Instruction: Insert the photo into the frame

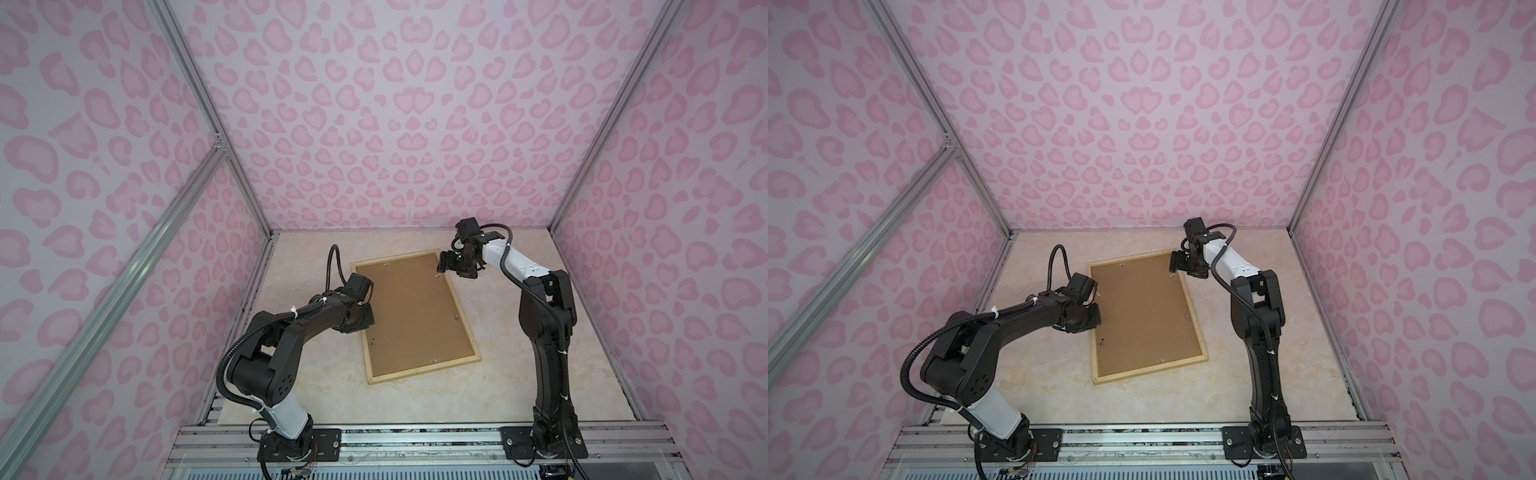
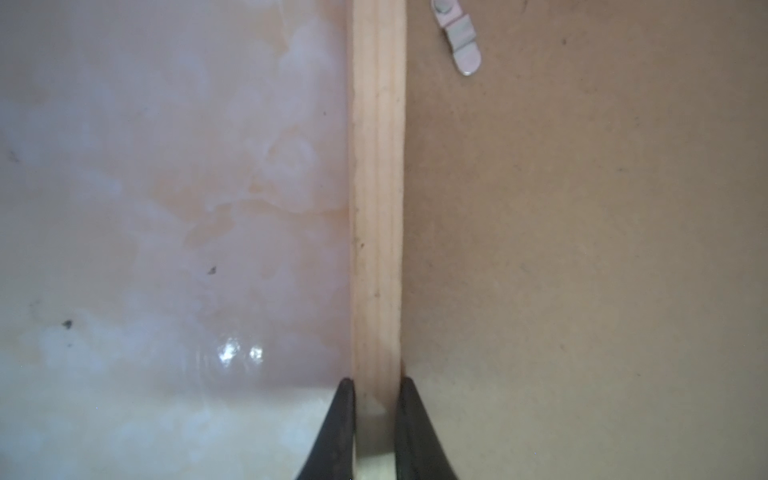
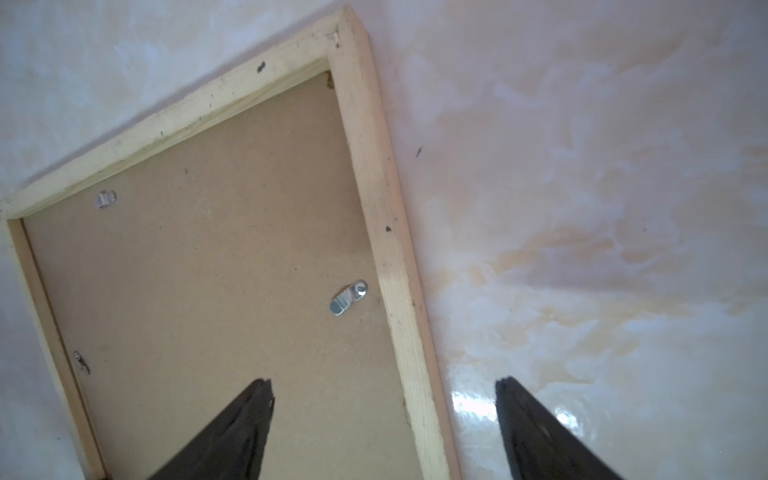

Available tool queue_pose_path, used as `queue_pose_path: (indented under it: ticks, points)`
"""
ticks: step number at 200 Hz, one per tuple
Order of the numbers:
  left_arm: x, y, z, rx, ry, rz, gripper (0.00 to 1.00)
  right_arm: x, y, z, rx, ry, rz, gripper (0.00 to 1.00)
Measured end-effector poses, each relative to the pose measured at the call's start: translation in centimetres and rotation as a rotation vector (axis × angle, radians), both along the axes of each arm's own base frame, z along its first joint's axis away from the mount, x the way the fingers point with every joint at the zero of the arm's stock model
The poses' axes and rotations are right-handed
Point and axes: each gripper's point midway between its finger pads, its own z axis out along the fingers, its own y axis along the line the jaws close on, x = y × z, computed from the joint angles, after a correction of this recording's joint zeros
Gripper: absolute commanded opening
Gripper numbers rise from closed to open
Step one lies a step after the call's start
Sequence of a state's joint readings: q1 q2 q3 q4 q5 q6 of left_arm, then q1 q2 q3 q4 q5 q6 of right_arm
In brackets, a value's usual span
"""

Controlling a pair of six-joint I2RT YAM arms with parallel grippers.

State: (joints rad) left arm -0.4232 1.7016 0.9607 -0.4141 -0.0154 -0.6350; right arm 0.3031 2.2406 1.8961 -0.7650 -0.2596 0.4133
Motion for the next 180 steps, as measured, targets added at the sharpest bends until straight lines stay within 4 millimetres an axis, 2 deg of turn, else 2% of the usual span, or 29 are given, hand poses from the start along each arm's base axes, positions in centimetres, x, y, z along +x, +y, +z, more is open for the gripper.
queue_pose_path:
  ticks: [14,30,42,63,96,180]
  points:
    - [0.0,0.0,0.1,-0.002,-0.003,0.000,0.05,-0.3,0.1,-0.8,-0.040,0.025,0.031,0.75]
    - [0.0,0.0,0.2,-0.002,-0.005,0.000,0.05,-0.4,-0.3,-2.1,-0.101,0.047,0.054,0.75]
    - [0.0,0.0,0.2,-0.002,-0.005,0.000,0.05,-1.1,-0.7,-2.9,-0.147,0.078,0.070,0.75]
    - [0.0,0.0,0.1,-0.002,-0.005,0.000,0.05,-1.5,-1.1,-3.1,-0.183,0.090,0.083,0.74]
    - [0.1,0.0,0.2,-0.004,-0.009,0.000,0.05,-0.6,-0.9,-4.2,-0.196,0.092,0.097,0.74]
    - [-0.1,0.0,0.2,-0.004,-0.012,0.000,0.06,1.6,0.1,-4.3,-0.174,0.079,0.093,0.79]
